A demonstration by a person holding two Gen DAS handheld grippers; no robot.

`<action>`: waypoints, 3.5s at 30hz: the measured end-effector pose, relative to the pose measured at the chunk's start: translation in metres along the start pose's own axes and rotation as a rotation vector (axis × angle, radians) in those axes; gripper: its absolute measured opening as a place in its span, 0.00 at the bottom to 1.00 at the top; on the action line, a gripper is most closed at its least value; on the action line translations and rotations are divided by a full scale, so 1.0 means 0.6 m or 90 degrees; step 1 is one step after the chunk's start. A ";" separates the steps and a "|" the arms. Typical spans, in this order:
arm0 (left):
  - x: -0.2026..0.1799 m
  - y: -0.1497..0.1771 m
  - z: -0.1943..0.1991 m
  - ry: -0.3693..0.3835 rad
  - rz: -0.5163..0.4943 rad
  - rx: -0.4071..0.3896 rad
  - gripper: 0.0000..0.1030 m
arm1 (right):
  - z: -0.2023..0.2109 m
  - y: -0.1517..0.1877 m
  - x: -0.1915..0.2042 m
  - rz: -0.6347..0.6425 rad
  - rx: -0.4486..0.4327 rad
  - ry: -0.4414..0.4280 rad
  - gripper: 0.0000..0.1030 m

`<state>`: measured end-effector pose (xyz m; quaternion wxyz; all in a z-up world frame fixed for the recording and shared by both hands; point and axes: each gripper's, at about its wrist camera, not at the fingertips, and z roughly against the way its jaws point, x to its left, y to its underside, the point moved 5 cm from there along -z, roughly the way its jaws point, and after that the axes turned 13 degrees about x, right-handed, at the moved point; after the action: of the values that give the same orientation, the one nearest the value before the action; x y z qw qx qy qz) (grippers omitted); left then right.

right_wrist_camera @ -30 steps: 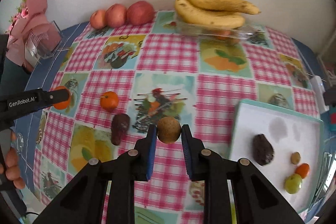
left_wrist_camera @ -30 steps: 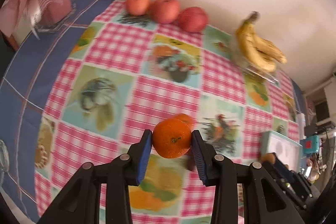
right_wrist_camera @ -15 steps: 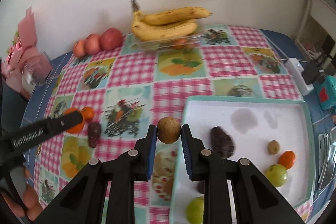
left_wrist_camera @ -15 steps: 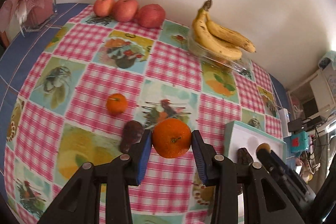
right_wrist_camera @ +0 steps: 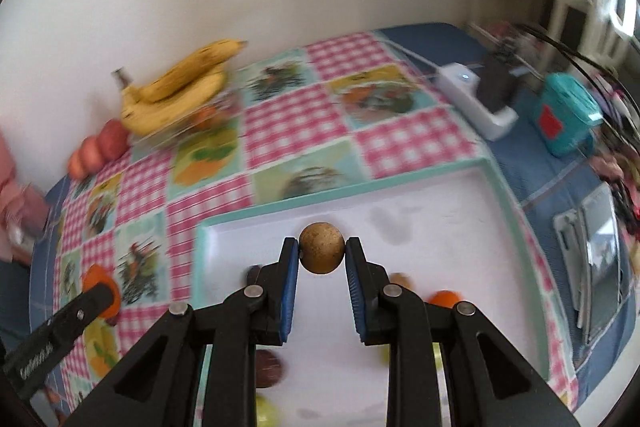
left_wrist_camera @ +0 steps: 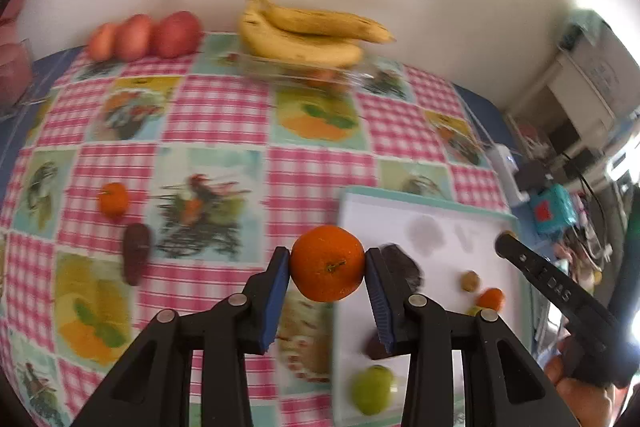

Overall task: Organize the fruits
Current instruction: 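Carry the brown round fruit and orange over the white tray with both tools, then open both tools to drop the brown fruit and orange in the tray, then move both tools back toward the orange and dark brown fruit on the tablecloth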

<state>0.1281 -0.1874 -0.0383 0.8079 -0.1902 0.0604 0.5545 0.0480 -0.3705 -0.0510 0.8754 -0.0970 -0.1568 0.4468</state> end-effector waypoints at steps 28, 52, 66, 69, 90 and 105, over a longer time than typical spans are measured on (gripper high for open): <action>-0.075 -0.043 -0.141 0.001 -0.073 0.035 0.39 | -0.066 -0.029 -0.078 -0.028 0.019 0.005 0.24; -0.071 -0.060 -0.180 -0.008 -0.078 0.057 0.42 | -0.124 -0.045 -0.078 -0.022 0.057 0.038 0.24; -0.054 -0.045 -0.096 -0.037 -0.067 0.040 0.57 | -0.087 -0.038 -0.063 -0.007 0.060 0.048 0.34; -0.035 -0.038 -0.078 -0.056 -0.059 0.031 0.57 | -0.074 -0.031 -0.054 -0.004 0.060 0.045 0.34; 0.166 0.061 0.013 -0.160 0.095 0.003 1.00 | -0.018 0.054 0.015 0.011 0.053 0.025 0.72; 0.209 0.057 0.047 -0.188 0.106 -0.028 1.00 | -0.009 0.058 0.069 0.065 0.045 0.034 0.85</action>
<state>0.1411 -0.0567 -0.0589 0.7551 -0.1186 -0.0557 0.6424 0.0469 -0.3166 -0.0589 0.8583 -0.0859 -0.1122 0.4933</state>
